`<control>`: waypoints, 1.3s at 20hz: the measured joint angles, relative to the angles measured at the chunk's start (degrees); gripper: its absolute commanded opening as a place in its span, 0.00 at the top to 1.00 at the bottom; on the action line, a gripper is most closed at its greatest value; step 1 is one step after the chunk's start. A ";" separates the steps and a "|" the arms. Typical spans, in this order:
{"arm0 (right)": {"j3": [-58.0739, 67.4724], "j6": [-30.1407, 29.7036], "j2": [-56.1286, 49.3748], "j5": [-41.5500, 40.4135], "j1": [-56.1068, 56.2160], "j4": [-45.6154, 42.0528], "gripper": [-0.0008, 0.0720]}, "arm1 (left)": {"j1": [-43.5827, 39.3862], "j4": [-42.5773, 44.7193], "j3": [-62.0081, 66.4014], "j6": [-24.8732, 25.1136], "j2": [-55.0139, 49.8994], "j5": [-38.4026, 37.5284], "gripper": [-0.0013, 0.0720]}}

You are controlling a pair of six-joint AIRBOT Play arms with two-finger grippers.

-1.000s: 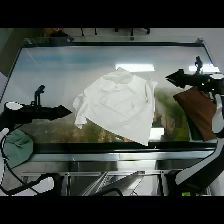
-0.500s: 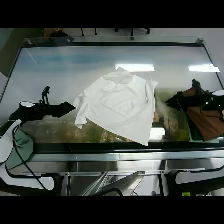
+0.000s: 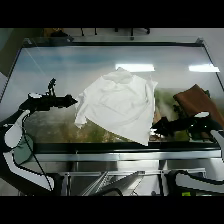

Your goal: Fold the shirts.

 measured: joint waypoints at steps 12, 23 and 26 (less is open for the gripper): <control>-4.72 3.67 5.18 -1.38 4.09 -6.10 0.45 | 9.88 -0.04 2.38 -0.46 3.26 -10.80 0.96; -7.85 3.54 2.58 -10.05 12.79 -1.01 0.53 | 14.69 3.54 2.49 -0.61 4.74 -16.98 0.96; -8.09 0.35 0.81 -14.60 16.61 4.02 0.96 | 14.78 3.91 2.49 -0.59 4.83 -17.53 0.96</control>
